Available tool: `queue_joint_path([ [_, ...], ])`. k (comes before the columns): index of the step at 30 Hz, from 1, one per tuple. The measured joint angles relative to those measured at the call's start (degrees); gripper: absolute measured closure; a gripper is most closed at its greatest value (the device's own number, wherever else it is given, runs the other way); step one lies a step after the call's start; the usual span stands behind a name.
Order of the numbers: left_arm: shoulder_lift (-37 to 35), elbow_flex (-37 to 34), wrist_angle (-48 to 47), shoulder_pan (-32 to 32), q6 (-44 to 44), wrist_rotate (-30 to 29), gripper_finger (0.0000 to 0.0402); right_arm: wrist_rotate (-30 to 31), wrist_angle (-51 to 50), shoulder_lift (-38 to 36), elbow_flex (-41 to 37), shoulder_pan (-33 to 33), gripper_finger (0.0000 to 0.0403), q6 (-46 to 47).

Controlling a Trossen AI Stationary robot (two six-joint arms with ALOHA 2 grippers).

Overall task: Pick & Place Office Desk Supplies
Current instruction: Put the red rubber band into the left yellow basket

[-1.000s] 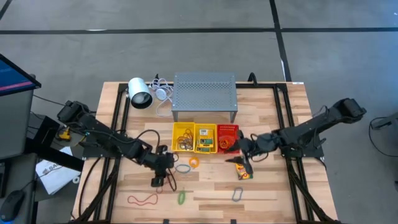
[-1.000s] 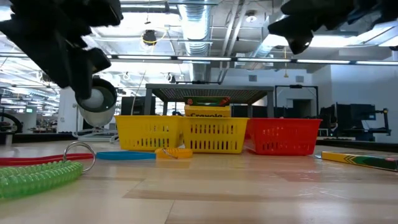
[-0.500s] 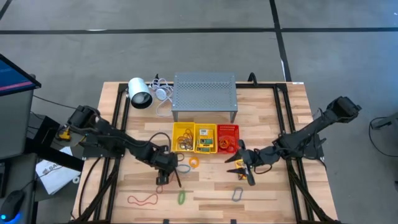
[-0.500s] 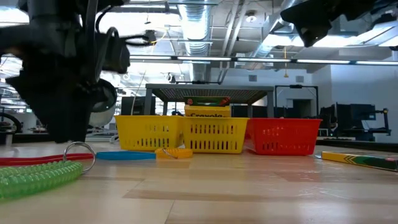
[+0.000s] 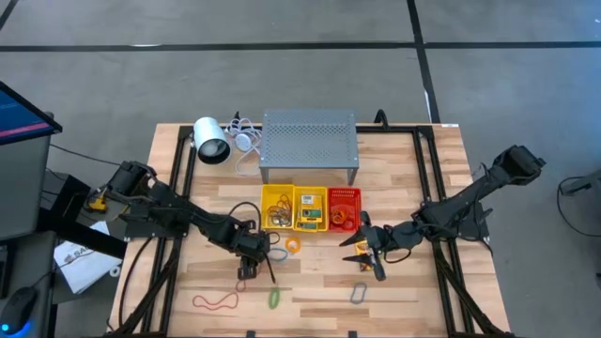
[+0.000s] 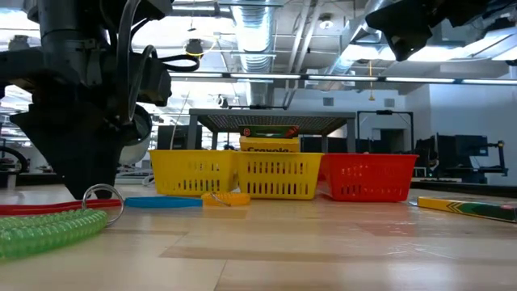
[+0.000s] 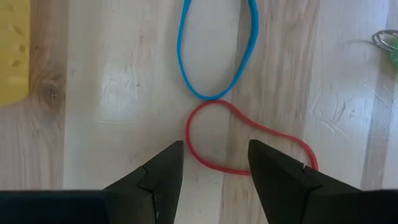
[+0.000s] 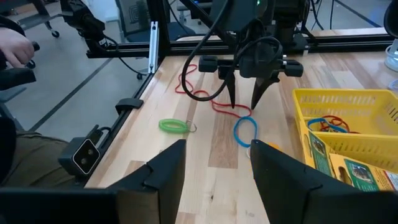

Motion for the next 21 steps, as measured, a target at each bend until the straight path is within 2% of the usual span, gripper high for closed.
queue_joint_path([
  [21,0.0,0.0,-0.2,0.0,0.2,-1.5,0.0225,0.0,0.0,0.0,0.0,0.0,0.0228,0.1],
])
